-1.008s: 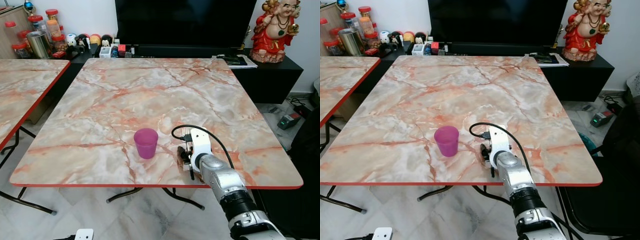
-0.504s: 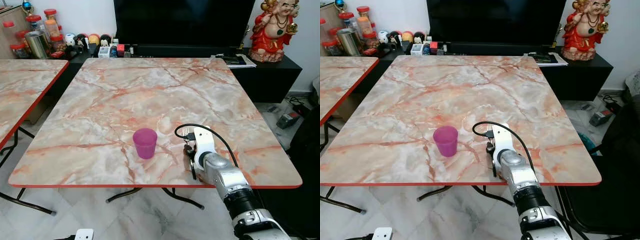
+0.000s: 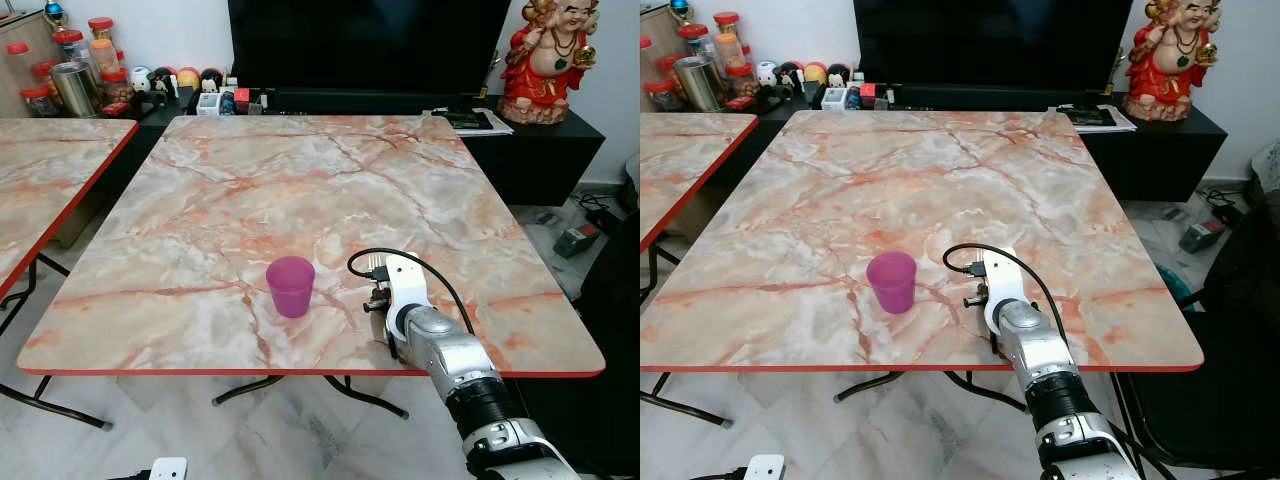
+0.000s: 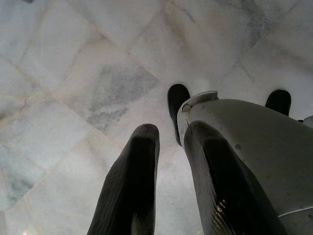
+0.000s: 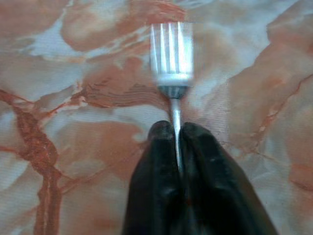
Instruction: Setting the table
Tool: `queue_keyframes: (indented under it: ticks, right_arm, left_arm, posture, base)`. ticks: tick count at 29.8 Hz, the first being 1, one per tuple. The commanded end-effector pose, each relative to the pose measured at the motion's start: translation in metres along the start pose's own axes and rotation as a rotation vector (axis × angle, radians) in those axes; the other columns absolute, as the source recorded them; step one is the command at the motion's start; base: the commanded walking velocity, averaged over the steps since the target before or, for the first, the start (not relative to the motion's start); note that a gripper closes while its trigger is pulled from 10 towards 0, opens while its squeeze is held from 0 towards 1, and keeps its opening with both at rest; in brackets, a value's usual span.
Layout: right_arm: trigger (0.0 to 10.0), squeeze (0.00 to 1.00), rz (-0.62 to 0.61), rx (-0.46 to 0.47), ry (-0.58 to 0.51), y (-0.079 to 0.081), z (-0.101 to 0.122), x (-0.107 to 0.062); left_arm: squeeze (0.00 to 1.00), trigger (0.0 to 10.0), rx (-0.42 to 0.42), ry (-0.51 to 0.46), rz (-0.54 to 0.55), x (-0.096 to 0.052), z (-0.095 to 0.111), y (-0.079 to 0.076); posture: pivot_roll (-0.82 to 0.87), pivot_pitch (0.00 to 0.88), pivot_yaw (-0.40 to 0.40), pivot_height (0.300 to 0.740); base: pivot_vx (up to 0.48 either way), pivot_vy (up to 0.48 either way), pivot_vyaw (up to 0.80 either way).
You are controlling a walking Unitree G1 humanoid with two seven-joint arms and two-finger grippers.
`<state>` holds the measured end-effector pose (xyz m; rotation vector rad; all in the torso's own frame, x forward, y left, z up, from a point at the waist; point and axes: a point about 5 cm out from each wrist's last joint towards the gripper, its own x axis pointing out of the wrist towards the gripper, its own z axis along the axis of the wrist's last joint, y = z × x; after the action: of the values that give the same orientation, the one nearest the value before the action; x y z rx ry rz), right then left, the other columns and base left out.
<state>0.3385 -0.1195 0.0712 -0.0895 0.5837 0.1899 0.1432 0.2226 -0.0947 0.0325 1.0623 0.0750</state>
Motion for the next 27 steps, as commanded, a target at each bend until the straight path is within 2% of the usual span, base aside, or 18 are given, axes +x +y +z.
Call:
queue_keyframes:
  ticks: [1, 9, 12, 13, 18, 20, 25, 27]
  right_arm:
    - [0.0, 0.0, 0.006, -0.007, 0.003, 0.001, 0.001, 0.0]
    - [0.0, 0.0, 0.004, -0.006, -0.004, 0.002, 0.0, 0.0]
    - [0.0, 0.0, -0.02, 0.01, -0.062, -0.001, 0.008, -0.001]
    - [10.0, 0.0, -0.062, 0.046, -0.179, -0.007, 0.025, -0.004]
    - [10.0, 0.0, -0.077, 0.057, -0.322, -0.011, 0.048, -0.011]
    - [10.0, 0.0, -0.086, 0.068, -0.417, -0.012, 0.064, -0.016]
    - [10.0, 0.0, -0.087, 0.11, -0.534, -0.011, 0.08, -0.024]
    - [10.0, 0.0, -0.09, 0.124, -0.616, -0.009, 0.09, -0.03]
  left_arm:
    - [0.0, 10.0, 0.008, 0.026, -0.003, 0.0, -0.003, 0.001]
    - [0.0, 10.0, 0.013, 0.031, -0.008, 0.0, -0.004, 0.001]
    - [0.0, 10.0, 0.015, 0.032, -0.009, 0.0, -0.004, 0.001]
    - [0.0, 10.0, 0.018, 0.031, -0.008, 0.0, -0.004, 0.001]
    - [0.0, 10.0, 0.02, 0.026, -0.002, -0.001, -0.004, 0.002]
    - [0.0, 10.0, 0.019, 0.022, -0.003, -0.001, -0.003, 0.002]
    - [0.0, 10.0, 0.028, 0.024, -0.002, -0.001, -0.004, 0.003]
    - [0.0, 10.0, 0.024, 0.033, -0.001, -0.001, -0.005, 0.005]
  posture:
    - [-0.01, 0.0, -0.039, 0.74]
    - [-0.01, 0.0, -0.038, 0.74]
    - [-0.01, 0.0, -0.035, 0.74]
    - [-0.01, 0.0, -0.033, 0.74]
    - [-0.02, 0.0, -0.03, 0.74]
    - [-0.02, 0.0, -0.026, 0.74]
    - [-0.01, 0.0, -0.019, 0.74]
    - [-0.01, 0.0, -0.011, 0.74]
  base:
    - [0.0, 0.0, 0.0]
    - [0.0, 0.0, 0.0]
    - [0.0, 0.0, 0.0]
    - [0.0, 0.0, 0.0]
    - [0.0, 0.0, 0.0]
    - [0.0, 0.0, 0.0]
    - [0.0, 0.0, 0.0]
    - [0.0, 0.0, 0.0]
